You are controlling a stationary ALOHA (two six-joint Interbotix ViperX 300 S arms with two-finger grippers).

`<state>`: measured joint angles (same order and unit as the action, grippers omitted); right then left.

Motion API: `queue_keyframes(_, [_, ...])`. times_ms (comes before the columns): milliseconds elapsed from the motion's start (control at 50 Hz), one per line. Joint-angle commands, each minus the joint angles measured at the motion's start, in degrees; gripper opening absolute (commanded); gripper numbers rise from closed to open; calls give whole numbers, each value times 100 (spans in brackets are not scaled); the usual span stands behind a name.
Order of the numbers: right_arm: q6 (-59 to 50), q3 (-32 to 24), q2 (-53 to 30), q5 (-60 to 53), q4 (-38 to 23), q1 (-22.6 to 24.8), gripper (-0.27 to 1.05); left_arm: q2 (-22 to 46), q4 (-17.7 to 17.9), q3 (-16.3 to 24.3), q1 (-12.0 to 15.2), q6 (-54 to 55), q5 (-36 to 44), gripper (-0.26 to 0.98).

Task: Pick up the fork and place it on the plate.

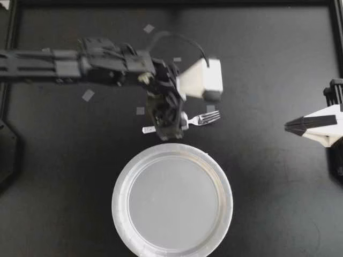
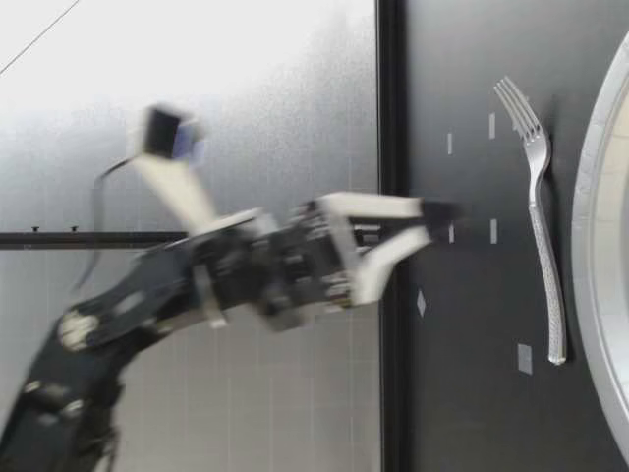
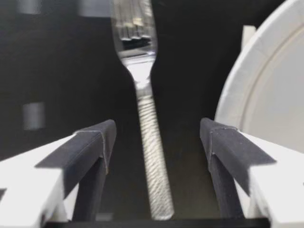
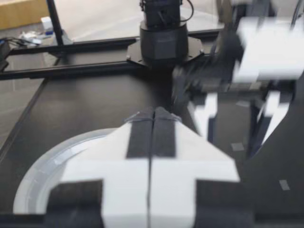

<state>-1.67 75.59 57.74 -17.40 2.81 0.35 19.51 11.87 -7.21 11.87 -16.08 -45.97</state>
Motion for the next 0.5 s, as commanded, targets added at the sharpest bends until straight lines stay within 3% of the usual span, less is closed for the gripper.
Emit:
queue_keyframes(0, [-9,-53,-18,-53,9,-9,-8,-53,18,114,-9,26,97,60])
queue_keyframes(480, [-167,-35,-18,-53,9,0,-8,299,0,-18,-44,-26,914,60])
